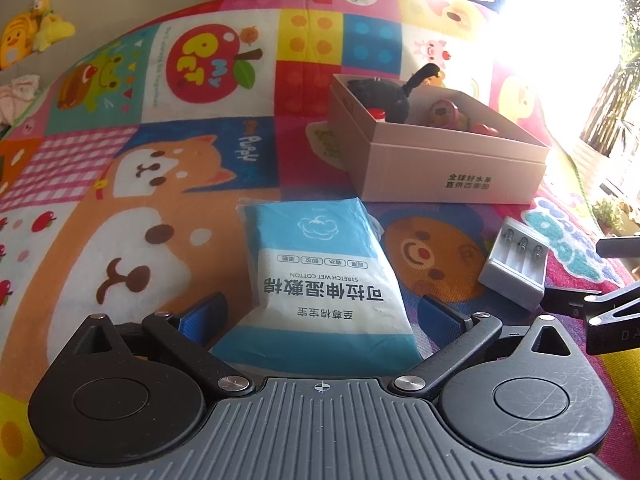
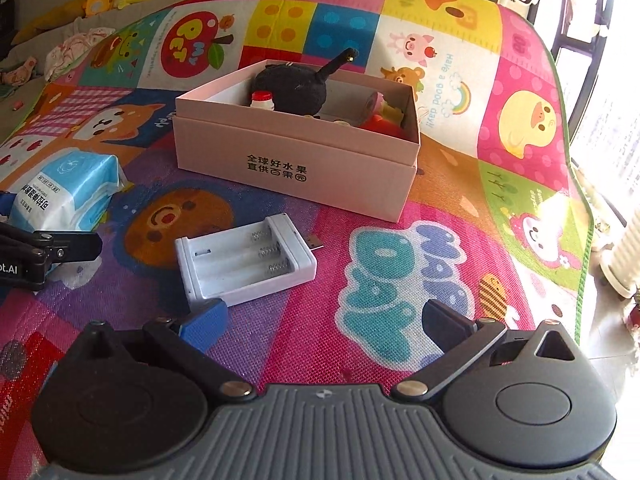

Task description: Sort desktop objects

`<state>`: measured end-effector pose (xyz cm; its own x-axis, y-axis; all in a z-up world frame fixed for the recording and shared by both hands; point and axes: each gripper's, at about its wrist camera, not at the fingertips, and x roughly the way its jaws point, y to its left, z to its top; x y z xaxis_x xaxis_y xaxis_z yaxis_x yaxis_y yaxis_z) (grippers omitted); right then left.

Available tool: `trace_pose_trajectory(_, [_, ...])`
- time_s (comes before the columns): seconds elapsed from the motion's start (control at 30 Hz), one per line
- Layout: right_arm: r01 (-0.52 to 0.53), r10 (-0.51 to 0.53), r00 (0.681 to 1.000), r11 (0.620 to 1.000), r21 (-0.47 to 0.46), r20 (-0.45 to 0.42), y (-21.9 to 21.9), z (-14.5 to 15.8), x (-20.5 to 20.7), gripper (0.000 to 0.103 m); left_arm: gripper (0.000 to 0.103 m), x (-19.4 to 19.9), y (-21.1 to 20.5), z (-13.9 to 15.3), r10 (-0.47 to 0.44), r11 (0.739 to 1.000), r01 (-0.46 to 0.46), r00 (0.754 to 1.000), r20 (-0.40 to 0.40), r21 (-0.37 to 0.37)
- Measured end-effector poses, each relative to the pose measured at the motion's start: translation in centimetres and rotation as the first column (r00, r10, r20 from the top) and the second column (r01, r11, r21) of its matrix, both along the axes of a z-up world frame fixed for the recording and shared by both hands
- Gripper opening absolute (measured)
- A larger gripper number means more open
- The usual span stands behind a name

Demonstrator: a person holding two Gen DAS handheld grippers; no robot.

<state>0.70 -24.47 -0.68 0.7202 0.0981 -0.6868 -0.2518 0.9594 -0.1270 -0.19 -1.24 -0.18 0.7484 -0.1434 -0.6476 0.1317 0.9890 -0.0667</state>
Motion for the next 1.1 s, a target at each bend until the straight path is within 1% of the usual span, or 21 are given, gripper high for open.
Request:
trace_pose_trajectory(0.13, [-0.04,0.04,0.999,0.999,0.002,0.019,1.7,0.0,0.5,0.103,0.103,0.0,0.0,0.0,0.0,1.0,0.0,1.0,0.0,-0.002])
trace_pose_trajectory(0.23, [-0.089,0.086,0.996,0.993,0.075,0.036,2.2,0.6,0.2,0.103,0.103,0.0,0.0,0.0,0.0,1.0,0.0,1.0,0.0,-0.004])
trace_pose_trajectory(0.27, [-0.102,0.099,0.994,0.991,0.084,0.046,2.4,0.8,0.0,0.103,0.103,0.0,0.1,0.0,0.0,1.0,0.0,1.0,0.0,-0.006])
trace_pose_trajectory(0.37, [-0.088,0.084,0.994,0.994,0.059,0.071,3.0,0.9,0.3,0.103,0.103,0.0,0.1,0.0,0.001,1.0,-0.001,1.0,0.001,-0.009])
trace_pose_trajectory(0.47, [-0.061,0.058,0.997,0.996,0.059,0.049,3.2,0.7,1.6,0.103,0.103,0.0,0.2,0.0,0.001,1.0,-0.001,1.0,0.001,-0.015])
trace_pose_trajectory(0.63, [-0.06,0.064,0.997,0.993,0.103,-0.039,3.8,-0.3,3.7,0.103,0.103,0.0,0.4,0.1,0.001,1.0,-0.001,1.0,0.004,-0.031])
trace_pose_trajectory(0.7, [-0.045,0.053,0.997,0.99,0.133,-0.056,3.6,-0.4,4.0,0.103,0.103,0.0,0.5,0.1,0.001,0.999,-0.001,1.0,0.005,-0.037])
trace_pose_trajectory(0.8, [-0.04,0.048,0.997,0.989,0.14,-0.056,3.3,-0.4,3.9,0.103,0.103,0.0,0.5,0.1,0.001,0.999,-0.001,1.0,0.005,-0.044])
trace_pose_trajectory(0.83, [-0.044,0.052,0.997,0.989,0.139,-0.055,3.3,-0.4,3.8,0.101,0.103,0.0,0.6,0.1,0.001,0.999,-0.001,1.0,0.005,-0.043])
trace_pose_trajectory(0.93, [-0.07,0.075,0.996,0.989,0.131,-0.037,3.4,-0.2,3.2,0.091,0.103,0.0,0.5,0.1,0.002,0.999,-0.001,1.0,0.005,-0.043])
trace_pose_trajectory(1.1, [-0.082,0.086,0.996,0.988,0.133,-0.025,2.6,-0.2,2.0,0.091,0.103,0.0,0.5,0.1,0.001,0.999,-0.001,1.0,0.004,-0.041])
